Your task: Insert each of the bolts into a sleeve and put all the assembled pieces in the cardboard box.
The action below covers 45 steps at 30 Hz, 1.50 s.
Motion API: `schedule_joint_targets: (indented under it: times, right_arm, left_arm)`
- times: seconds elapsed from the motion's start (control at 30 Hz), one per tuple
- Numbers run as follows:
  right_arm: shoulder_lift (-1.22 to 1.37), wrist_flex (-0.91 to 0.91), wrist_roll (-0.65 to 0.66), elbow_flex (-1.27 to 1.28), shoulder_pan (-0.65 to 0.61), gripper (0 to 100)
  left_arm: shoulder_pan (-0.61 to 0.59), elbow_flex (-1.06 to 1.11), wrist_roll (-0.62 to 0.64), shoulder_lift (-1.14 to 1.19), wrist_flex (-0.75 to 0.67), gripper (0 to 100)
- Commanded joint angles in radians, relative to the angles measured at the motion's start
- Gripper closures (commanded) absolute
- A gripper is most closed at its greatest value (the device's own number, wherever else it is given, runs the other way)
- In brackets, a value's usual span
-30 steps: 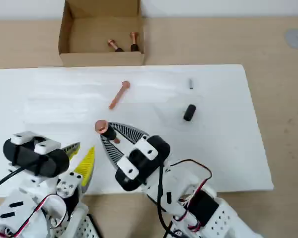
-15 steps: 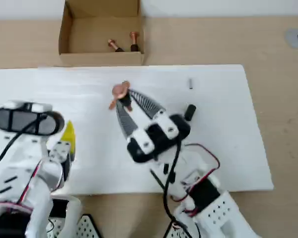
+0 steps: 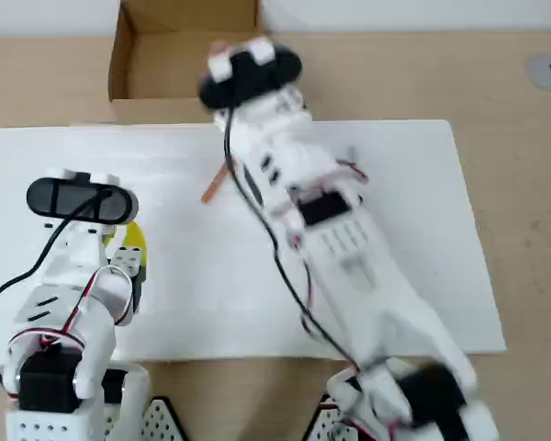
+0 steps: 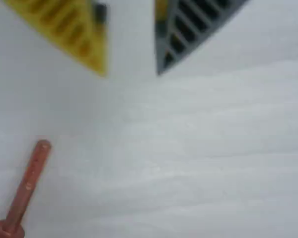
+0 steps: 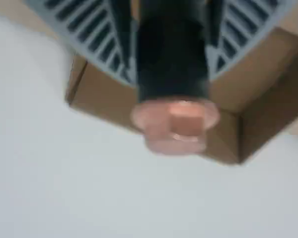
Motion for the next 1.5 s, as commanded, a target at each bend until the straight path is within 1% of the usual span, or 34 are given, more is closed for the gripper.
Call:
schedule_joint_targets:
  times: [0.0, 0.17, 0.4, 0.53, 0.67, 0.77, 0.87, 0.93, 1.0, 1.1, 1.17, 1.27, 1.47]
  right_arm:
    - [0.223, -0.031, -0.072, -0.298, 0.051, 98.9]
    - [0.521, -0.029, -0.110, -0.591, 0.081, 98.9]
    - [0.963, -0.028, -0.109, -1.032, 0.094, 98.9]
    - [1.210, -0.017, -0.106, -1.296, 0.127, 98.9]
    - [1.402, 0.126, -0.106, -1.554, 0.140, 98.6]
    - [1.509, 0.264, -0.106, -1.741, 0.133, 98.6]
    - [1.600, 0.354, -0.104, -1.888, 0.119, 98.5]
    - [1.649, 0.396, -0.086, -1.962, 0.117, 97.4]
    - [1.693, 0.422, -0.057, -2.020, 0.117, 92.6]
    - [1.736, 0.474, -0.049, -2.083, 0.117, 84.2]
    - [1.755, 0.509, -0.049, -2.123, 0.117, 81.3]
    - [1.767, 0.546, -0.049, -2.167, 0.117, 79.7]
    - [1.756, 0.568, -0.049, -2.175, 0.124, 79.7]
  left_arm:
    - [-0.014, -0.002, -0.008, 0.002, -0.018, 96]
    - [-0.014, 0.002, -0.008, 0.002, -0.018, 96]
    - [-0.014, 0.048, -0.009, 0.002, -0.014, 96]
    - [-0.015, 0.046, -0.009, 0.002, -0.011, 96]
    - [-0.015, 0.046, -0.009, 0.002, -0.011, 96]
    - [-0.015, 0.048, -0.009, 0.002, -0.011, 96]
    - [-0.015, 0.048, -0.009, 0.002, -0.011, 96]
    - [-0.015, 0.048, -0.008, 0.002, -0.009, 96]
    - [-0.015, 0.048, -0.006, 0.002, -0.008, 96]
    - [-0.014, 0.044, -0.002, 0.002, 0.026, 91]
    - [-0.014, 0.046, -0.002, 0.002, 0.040, 90]
    - [-0.014, 0.043, -0.002, 0.004, 0.051, 89]
    - [-0.014, -0.006, 0.014, 0.018, 0.054, 88]
